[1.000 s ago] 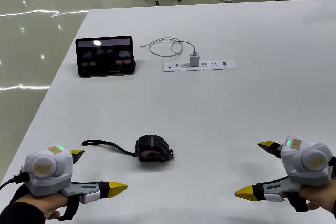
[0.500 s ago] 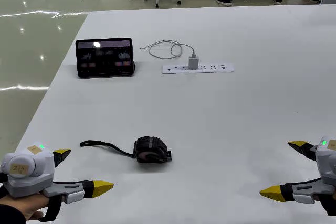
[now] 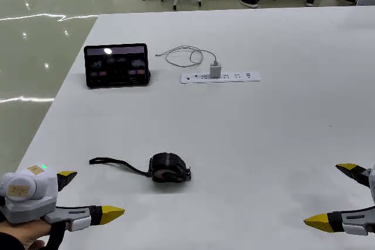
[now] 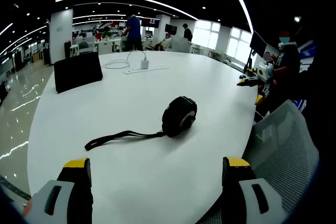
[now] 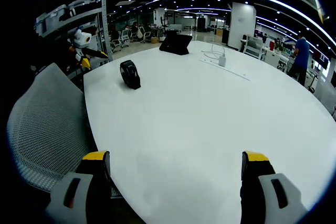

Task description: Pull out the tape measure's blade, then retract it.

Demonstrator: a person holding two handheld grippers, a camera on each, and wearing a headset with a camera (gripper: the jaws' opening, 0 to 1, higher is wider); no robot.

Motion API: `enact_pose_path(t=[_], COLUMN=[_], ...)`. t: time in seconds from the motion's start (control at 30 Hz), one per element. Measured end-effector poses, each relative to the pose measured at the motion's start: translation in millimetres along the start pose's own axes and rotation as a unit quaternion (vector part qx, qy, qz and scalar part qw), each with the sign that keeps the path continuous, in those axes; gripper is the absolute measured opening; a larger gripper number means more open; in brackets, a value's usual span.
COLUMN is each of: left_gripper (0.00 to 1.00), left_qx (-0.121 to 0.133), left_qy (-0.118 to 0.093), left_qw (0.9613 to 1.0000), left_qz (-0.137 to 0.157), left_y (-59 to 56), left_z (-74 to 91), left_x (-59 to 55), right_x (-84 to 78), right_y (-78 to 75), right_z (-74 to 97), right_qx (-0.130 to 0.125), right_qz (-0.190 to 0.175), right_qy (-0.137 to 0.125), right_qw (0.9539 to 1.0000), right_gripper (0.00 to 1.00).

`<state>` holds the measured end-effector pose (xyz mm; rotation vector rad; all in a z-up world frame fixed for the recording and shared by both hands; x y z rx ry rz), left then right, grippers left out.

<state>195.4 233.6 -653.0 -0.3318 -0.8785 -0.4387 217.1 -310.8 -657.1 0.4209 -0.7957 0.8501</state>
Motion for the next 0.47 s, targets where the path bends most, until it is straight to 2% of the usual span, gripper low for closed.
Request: enact_pose_path(t=[0.23,0.47], left_gripper=[1.00,1.00], left_qx=[-0.003,-0.005], left_qy=[0.001,0.001], left_qw=[1.0000,1.0000], left_qz=[-0.002,-0.002], left_y=[1.5,3.2], left_z=[0.8,2.0], left_x=[3.5,6.3], right_x=[1.0,-1.6], right_y=[2.1,-2.7], right_z=[-0.5,2.3], right_qx=[0.003,-0.001], right_qz=[0.000,0.003], right_qy=[0.002,0.006], right_qw=[1.0000,1.0000], right_gripper=[1.00,1.00])
Point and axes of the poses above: the centre of the closed fingertips' face, and the gripper's own axes: z roughly backward along the fingers, y roughly to its left, x roughly out of its top, the point moved 9 cm from there along z, roughly backward along the fingers, and after that the axes turned 3 degrees about x, right-handed, at the moved point
